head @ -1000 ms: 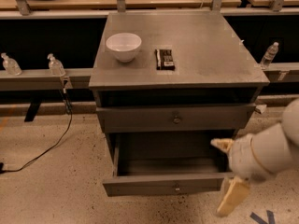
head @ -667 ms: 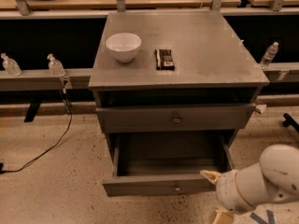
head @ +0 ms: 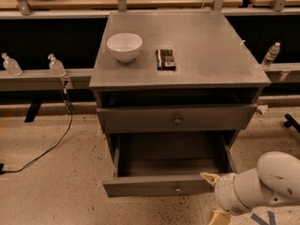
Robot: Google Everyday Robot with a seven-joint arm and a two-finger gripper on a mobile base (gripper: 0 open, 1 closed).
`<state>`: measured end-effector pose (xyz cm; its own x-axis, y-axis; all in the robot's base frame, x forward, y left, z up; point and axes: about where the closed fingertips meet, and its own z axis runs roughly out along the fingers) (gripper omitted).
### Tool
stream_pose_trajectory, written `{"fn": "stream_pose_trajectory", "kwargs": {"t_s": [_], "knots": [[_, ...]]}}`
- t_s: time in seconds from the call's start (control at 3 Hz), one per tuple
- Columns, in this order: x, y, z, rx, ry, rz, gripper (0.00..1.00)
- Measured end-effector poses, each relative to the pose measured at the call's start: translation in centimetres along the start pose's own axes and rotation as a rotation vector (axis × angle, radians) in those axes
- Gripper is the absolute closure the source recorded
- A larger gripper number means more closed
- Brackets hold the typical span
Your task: Close middle drawer
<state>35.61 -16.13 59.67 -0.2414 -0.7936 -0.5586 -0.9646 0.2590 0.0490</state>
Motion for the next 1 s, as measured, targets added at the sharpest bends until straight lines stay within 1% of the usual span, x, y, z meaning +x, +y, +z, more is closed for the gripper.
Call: {"fn": "stream_pose_trajectory", "kwargs": {"t_s": [0.33,0.67,1.0], "knots": [[1.4,-1.7,2.1,0.089,0.014,-0.013,0.0],[4.7,-3.4,5.4,0.175,0.027,-0.063,0.0],[7.2,-7.4,7.7,0.302,0.028,-0.124,0.0]]}}
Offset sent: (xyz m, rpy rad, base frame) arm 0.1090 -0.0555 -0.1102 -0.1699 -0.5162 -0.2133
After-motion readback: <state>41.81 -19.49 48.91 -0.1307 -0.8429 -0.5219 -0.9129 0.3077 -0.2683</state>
